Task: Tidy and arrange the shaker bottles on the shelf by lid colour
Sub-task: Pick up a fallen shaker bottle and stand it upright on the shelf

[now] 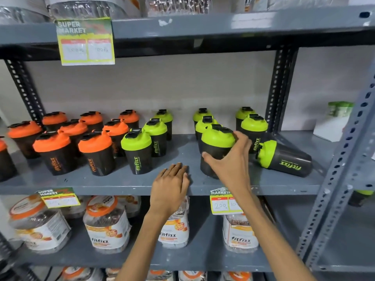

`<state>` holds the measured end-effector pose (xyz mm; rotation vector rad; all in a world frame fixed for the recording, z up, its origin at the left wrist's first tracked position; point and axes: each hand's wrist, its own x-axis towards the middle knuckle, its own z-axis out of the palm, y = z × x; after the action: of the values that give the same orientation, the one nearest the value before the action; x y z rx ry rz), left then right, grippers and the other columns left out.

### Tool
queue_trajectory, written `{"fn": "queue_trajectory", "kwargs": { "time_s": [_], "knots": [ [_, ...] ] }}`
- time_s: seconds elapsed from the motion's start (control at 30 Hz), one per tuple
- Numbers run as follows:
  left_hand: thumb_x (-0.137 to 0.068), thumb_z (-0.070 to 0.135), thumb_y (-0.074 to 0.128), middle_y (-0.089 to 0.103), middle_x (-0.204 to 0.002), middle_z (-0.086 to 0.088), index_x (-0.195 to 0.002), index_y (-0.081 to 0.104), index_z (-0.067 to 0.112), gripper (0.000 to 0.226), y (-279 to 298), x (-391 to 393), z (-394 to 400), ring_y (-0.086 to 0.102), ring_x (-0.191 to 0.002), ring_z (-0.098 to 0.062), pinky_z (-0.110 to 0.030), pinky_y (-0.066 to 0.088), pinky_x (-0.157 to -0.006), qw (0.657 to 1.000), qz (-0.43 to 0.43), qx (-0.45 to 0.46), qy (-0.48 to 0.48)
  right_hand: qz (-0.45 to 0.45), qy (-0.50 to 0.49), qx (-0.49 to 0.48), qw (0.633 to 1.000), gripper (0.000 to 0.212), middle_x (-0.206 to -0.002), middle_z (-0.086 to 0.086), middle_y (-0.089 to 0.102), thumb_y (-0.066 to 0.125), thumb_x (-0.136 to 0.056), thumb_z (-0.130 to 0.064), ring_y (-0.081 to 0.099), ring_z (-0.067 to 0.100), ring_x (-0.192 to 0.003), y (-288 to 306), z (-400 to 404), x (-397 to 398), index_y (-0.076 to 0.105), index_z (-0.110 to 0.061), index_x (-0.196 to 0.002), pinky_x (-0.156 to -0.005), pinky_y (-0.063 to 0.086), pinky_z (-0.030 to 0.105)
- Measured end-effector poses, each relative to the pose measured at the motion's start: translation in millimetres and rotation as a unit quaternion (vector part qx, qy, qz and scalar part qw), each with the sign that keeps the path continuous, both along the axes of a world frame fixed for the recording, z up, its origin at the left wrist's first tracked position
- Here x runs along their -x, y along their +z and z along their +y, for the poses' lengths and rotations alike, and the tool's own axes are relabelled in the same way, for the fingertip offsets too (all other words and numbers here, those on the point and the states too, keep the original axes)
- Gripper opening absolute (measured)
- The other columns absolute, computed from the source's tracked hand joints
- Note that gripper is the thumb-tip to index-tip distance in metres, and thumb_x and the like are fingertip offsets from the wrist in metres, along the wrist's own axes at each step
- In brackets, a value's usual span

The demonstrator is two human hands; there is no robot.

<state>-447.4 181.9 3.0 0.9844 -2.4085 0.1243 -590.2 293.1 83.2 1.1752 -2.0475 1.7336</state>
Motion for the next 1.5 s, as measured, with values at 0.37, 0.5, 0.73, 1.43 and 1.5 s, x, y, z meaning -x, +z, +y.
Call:
{"fn": "queue_trajectory", "kwargs": {
  "time_s": [0.37, 0.5, 0.73, 1.43, 1.5],
  "knots": [
    [-0.1, 0.041, 0.024, 0.063, -0.137, -0.007, -0.13, 0.065, 0.017, 0.056, 2, -2, -1, 0.058, -0.127, -0.023, -0.041, 0.045, -0.107, 1.0, 0.006, 0.008, -0.02, 0.063, -0.009, -0.026, 0.998, 0.096, -0.13, 0.008, 0.035, 0.09, -0.059, -0.033, 0.046, 0.026, -0.121, -17, -22, 3, 0.035, -0.01, -0.133, -0.098, 0.048, 0.034],
    [-0.099, 0.044, 0.021, 0.059, -0.142, -0.007, -0.135, 0.061, 0.017, 0.06, 0, -2, -4, 0.054, -0.132, -0.023, -0.041, 0.041, -0.111, 0.999, -0.003, 0.013, -0.029, 0.057, 0.021, -0.068, 0.996, 0.102, -0.135, 0.01, 0.035, 0.087, -0.063, -0.042, 0.042, 0.026, -0.125, -16, -8, 5, 0.029, -0.012, -0.141, -0.101, 0.042, 0.033],
    [-0.099, 0.045, 0.021, 0.06, -0.14, -0.008, -0.135, 0.06, 0.012, 0.063, -2, 0, -4, 0.054, -0.132, -0.025, -0.043, 0.042, -0.111, 1.0, -0.001, 0.014, -0.018, 0.199, -0.024, -0.219, 0.955, 0.064, -0.129, 0.008, 0.043, 0.074, -0.082, -0.033, 0.04, 0.028, -0.121, 24, 42, 59, 0.044, -0.018, -0.136, -0.101, 0.04, 0.04],
    [-0.097, 0.048, 0.016, 0.056, -0.145, -0.004, -0.14, 0.056, 0.017, 0.066, 3, 0, 2, 0.049, -0.137, -0.022, -0.04, 0.036, -0.113, 1.0, 0.009, -0.016, -0.003, 0.121, -0.033, -0.271, 0.954, 0.082, -0.131, 0.011, 0.055, 0.083, -0.065, -0.027, 0.051, 0.035, -0.122, 23, 80, 115, 0.043, -0.014, -0.135, -0.098, 0.045, 0.043],
    [-0.097, 0.048, 0.015, 0.055, -0.145, -0.003, -0.14, 0.055, 0.017, 0.067, 3, 0, 4, 0.048, -0.137, -0.021, -0.04, 0.035, -0.113, 1.0, 0.009, -0.016, -0.002, 0.051, 0.021, -0.183, 0.982, 0.084, -0.125, 0.007, 0.062, 0.088, -0.06, -0.027, 0.058, 0.027, -0.115, 24, 80, 116, 0.047, -0.015, -0.132, -0.093, 0.048, 0.033]
  ]
}}
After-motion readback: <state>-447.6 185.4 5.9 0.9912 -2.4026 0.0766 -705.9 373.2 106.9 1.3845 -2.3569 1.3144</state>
